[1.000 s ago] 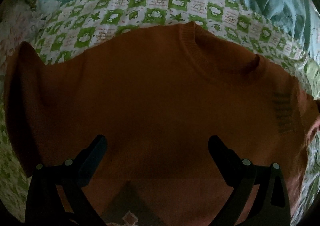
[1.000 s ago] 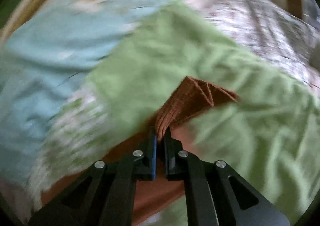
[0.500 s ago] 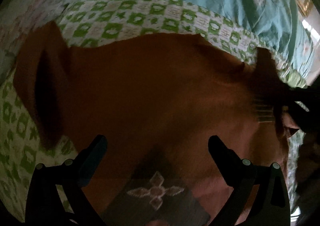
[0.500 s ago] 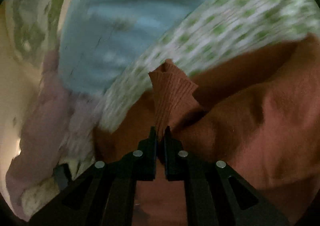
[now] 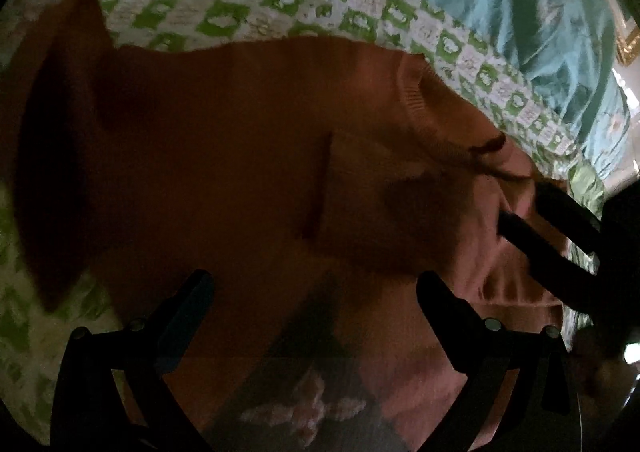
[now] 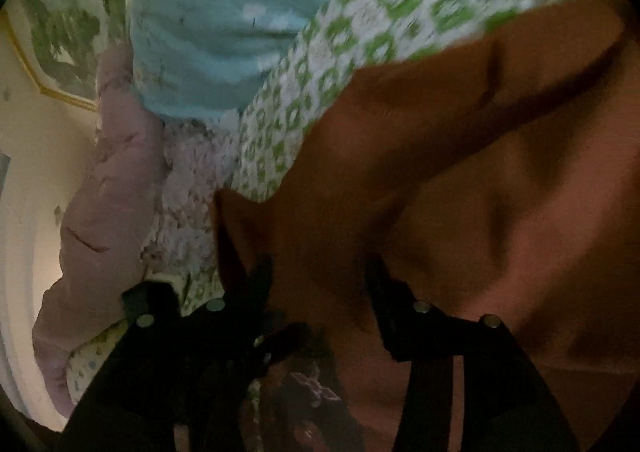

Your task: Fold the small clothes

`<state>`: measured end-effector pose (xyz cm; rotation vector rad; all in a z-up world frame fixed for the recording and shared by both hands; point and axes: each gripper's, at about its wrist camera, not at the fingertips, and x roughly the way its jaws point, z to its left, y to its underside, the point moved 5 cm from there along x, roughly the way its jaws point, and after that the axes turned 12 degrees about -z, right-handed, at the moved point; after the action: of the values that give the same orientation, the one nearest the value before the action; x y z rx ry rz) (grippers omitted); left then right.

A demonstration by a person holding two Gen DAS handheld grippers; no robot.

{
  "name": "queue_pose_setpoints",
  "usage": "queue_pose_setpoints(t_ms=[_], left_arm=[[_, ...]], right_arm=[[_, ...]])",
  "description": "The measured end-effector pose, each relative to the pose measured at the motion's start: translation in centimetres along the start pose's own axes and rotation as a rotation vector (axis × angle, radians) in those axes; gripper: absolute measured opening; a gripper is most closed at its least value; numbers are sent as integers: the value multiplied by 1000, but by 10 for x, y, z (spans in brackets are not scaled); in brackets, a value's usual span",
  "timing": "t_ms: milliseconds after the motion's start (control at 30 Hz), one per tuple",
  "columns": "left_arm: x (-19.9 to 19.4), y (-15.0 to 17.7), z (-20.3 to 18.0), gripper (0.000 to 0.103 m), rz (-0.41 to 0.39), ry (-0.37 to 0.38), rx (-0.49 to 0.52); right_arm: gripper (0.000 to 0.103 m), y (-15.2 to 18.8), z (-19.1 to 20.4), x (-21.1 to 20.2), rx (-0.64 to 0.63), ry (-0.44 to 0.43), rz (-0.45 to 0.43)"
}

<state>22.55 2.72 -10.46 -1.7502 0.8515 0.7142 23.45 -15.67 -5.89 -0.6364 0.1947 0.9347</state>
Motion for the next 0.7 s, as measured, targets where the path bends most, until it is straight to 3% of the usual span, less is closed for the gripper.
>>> queue_pose_setpoints(t_ms=[200,233,267,300,333,367,467,567,700], left_arm=[[32,-20,-19,96,-7,52,-23],[37,-24,-25,85,-9,71,-19],[42,-27,-32,64,-9,92,-7],[44,-30,-37,52,-10,101,9],[46,-31,-41,17,-13,112,38],[46,-33,-45,10,-6,143,39],[13,-47,-43,9,-98,178,30],[-17,-58,-24,9,-186,166,17],[1,-49,19,9,-118,84,-21]], right_arm=[[50,-17,-29,-67,14,101,-116],[50,-19,-34,-75,19,121,-133],[50,-20,-37,-81,28,134,-148],[50,-20,-41,-87,40,143,-162],[50,-21,-47,-95,56,156,-179],[50,-21,-49,-100,61,168,-190],[50,-24,-58,-118,67,213,-231],[50,-33,-70,-145,56,283,-300],[50,-45,-95,-165,22,428,-338]])
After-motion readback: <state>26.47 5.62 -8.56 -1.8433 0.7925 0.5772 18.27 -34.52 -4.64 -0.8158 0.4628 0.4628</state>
